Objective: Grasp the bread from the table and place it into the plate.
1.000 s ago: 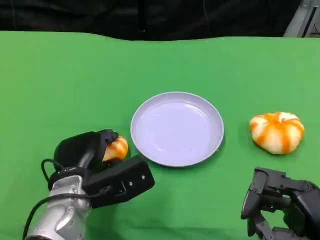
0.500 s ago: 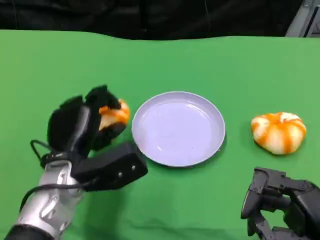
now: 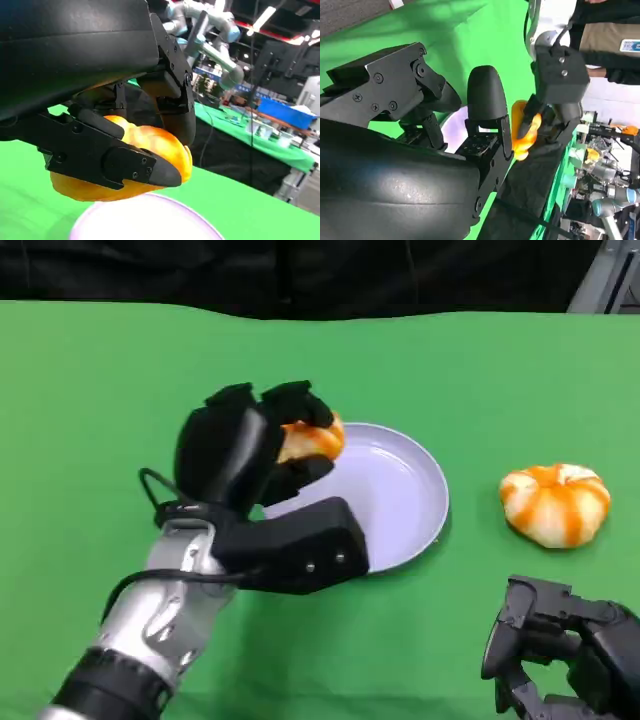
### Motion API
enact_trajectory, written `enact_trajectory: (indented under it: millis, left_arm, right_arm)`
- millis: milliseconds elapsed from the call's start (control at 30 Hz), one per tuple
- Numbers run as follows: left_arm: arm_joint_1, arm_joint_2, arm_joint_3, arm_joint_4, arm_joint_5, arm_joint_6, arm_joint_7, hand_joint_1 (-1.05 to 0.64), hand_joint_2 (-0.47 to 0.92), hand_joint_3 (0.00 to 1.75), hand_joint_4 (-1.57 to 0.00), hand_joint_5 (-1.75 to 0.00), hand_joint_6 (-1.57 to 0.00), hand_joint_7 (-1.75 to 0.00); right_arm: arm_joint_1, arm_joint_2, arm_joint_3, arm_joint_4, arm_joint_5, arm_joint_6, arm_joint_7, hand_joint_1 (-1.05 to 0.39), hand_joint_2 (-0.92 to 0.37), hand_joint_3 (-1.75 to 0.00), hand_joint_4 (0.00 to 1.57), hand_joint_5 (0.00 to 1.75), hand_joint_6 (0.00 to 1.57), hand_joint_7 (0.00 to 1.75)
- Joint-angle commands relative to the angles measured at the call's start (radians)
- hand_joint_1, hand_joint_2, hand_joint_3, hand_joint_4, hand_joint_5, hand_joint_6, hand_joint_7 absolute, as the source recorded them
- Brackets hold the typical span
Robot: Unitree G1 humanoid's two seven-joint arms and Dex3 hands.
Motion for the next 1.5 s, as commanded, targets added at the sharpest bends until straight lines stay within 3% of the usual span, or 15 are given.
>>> enact_trajectory:
  millis: [33, 100, 200, 300, 333, 400, 500, 533, 600, 633, 733, 1233, 1367, 1467, 1500]
  left_arm:
    - [-0.053, -0.025, -0.026, 0.083, 0.008, -0.016, -0.004, -0.12, 0.92, 0.15, -0.65, -1.74, -0.81, -1.15]
    - [-0.066, -0.036, -0.036, 0.121, 0.009, -0.023, 0.001, -0.12, 0.92, 0.16, -0.63, -1.75, -0.74, -1.28]
    - [-0.083, -0.050, -0.044, 0.174, 0.001, -0.039, 0.002, -0.13, 0.92, 0.19, -0.67, -1.59, -0.88, -0.81]
    - [-0.090, -0.053, -0.042, 0.190, 0.000, -0.047, 0.006, -0.13, 0.92, 0.20, -0.67, -1.57, -0.92, -0.71]
    - [-0.092, -0.059, -0.040, 0.231, -0.021, -0.084, -0.010, -0.13, 0.92, 0.23, -0.66, -1.47, -0.89, -0.66]
    - [-0.099, -0.064, -0.040, 0.293, -0.054, -0.138, -0.046, -0.16, 0.92, 0.31, -0.73, -0.78, -0.84, -0.31]
    - [-0.110, -0.038, -0.064, 0.309, -0.050, -0.154, -0.120, -0.26, 0.92, 0.36, -0.67, -0.35, -0.73, -0.08]
    - [-0.111, -0.027, -0.073, 0.304, -0.043, -0.153, -0.145, -0.45, 0.92, 0.39, -0.44, -0.17, -0.56, -0.04]
    - [-0.110, -0.009, -0.092, 0.286, -0.030, -0.139, -0.193, -0.59, 0.92, 0.43, -0.26, -0.06, -0.43, -0.01]
    - [-0.108, -0.003, -0.097, 0.278, -0.025, -0.132, -0.212, -0.70, 0.92, 0.49, -0.11, -0.02, -0.34, 0.00]
    - [-0.103, 0.015, -0.113, 0.246, -0.008, -0.108, -0.272, -0.83, 0.92, 0.65, -0.01, 0.00, -0.19, 0.00]
    - [-0.044, 0.063, -0.115, 0.090, 0.013, -0.027, -0.343, -1.05, 0.92, 0.88, 0.00, 0.00, 0.00, 0.00]
    - [0.014, 0.074, -0.046, -0.026, -0.088, -0.023, -0.416, -0.99, 0.92, 0.81, 0.00, 0.00, -0.01, 0.00]
    - [0.073, 0.064, 0.032, -0.126, -0.205, -0.020, -0.465, -0.72, 0.92, 0.56, -0.03, -0.01, -0.12, -0.03]
    - [0.092, 0.057, 0.058, -0.154, -0.244, -0.025, -0.471, -0.51, 0.92, 0.43, -0.10, -0.04, -0.22, -0.06]
  right_arm:
    - [0.009, -0.005, -0.001, -0.017, 0.012, 0.000, -0.003, -0.02, -0.65, -1.06, 0.74, 1.75, 0.69, 1.54]
    - [0.012, -0.007, -0.001, -0.022, 0.014, 0.005, -0.001, -0.03, -0.65, -1.06, 0.74, 1.75, 0.69, 1.54]
    - [0.016, -0.008, -0.001, -0.029, 0.017, 0.011, 0.001, -0.03, -0.65, -1.05, 0.74, 1.75, 0.70, 1.53]
    - [0.017, -0.008, -0.001, -0.030, 0.018, 0.012, 0.001, -0.03, -0.65, -1.05, 0.74, 1.75, 0.70, 1.53]
    - [0.023, -0.007, 0.001, -0.037, 0.021, 0.013, 0.002, -0.04, -0.65, -1.05, 0.74, 1.75, 0.70, 1.53]
    - [0.031, -0.006, 0.004, -0.050, 0.024, 0.018, 0.001, -0.05, -0.65, -1.05, 0.75, 1.75, 0.71, 1.53]
    - [0.035, -0.006, 0.007, -0.057, 0.023, 0.022, 0.000, -0.05, -0.65, -1.05, 0.75, 1.75, 0.71, 1.53]
    - [0.035, -0.007, 0.007, -0.058, 0.023, 0.023, 0.000, -0.04, -0.65, -1.05, 0.76, 1.75, 0.71, 1.53]
    - [0.034, -0.007, 0.006, -0.057, 0.029, 0.024, 0.003, -0.04, -0.66, -1.05, 0.76, 1.75, 0.71, 1.53]
    - [0.033, -0.006, 0.006, -0.056, 0.031, 0.024, 0.003, -0.04, -0.66, -1.05, 0.76, 1.75, 0.71, 1.53]
    - [0.029, -0.004, 0.007, -0.044, 0.029, 0.009, 0.003, -0.03, -0.65, -1.05, 0.77, 1.75, 0.71, 1.53]
    - [0.026, -0.006, 0.006, -0.046, 0.030, 0.019, 0.004, -0.04, -0.65, -1.06, 0.76, 1.75, 0.71, 1.52]
    - [0.024, -0.004, 0.008, -0.047, 0.034, 0.028, 0.003, -0.04, -0.65, -1.05, 0.75, 1.75, 0.72, 1.51]
    - [0.022, -0.001, 0.010, -0.044, 0.032, 0.024, 0.001, -0.04, -0.65, -1.05, 0.75, 1.75, 0.72, 1.50]
    - [0.021, 0.001, 0.011, -0.043, 0.034, 0.025, 0.000, -0.04, -0.65, -1.05, 0.76, 1.75, 0.72, 1.50]
